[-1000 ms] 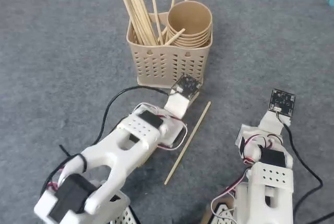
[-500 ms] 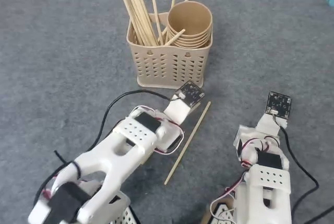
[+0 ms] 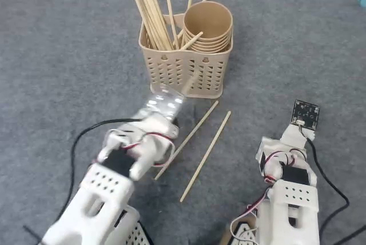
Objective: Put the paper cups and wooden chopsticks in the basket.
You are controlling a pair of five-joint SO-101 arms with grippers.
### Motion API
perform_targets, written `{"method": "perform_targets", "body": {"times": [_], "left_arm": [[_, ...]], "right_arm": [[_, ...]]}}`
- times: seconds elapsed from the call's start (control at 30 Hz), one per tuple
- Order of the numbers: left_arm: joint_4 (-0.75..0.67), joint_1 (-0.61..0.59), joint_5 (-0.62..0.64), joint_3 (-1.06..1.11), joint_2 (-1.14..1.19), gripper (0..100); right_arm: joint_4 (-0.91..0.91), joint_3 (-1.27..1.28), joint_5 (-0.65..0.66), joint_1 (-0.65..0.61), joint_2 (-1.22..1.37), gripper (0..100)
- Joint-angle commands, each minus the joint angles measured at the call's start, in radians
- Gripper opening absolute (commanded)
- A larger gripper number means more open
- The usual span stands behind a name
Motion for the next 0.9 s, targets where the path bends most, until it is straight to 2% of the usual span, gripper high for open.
{"method": "perform_targets", "body": {"times": [0.0, 0.17, 0.3, 0.4, 0.6, 0.87], "left_arm": [[-0.044, -0.094, 0.087, 0.002, -0.172, 1], [-0.180, -0.209, 0.264, 0.027, -0.339, 1], [-0.399, -0.249, 0.362, 0.104, -0.448, 1], [-0.497, -0.253, 0.364, 0.170, -0.522, 1], [-0.532, -0.241, 0.364, 0.174, -0.664, 1], [-0.974, -0.129, 0.361, 0.252, -0.697, 1]], "right_arm": [[-0.019, -0.008, 0.011, -0.004, -0.024, 3.7], [-0.019, -0.006, 0.011, -0.004, -0.024, 3.7], [-0.019, -0.006, 0.011, -0.004, -0.024, 3.7], [-0.019, -0.006, 0.011, -0.002, -0.024, 3.6], [-0.019, -0.006, 0.011, -0.002, -0.024, 3.6], [-0.019, -0.005, 0.011, -0.002, -0.024, 3.4]]}}
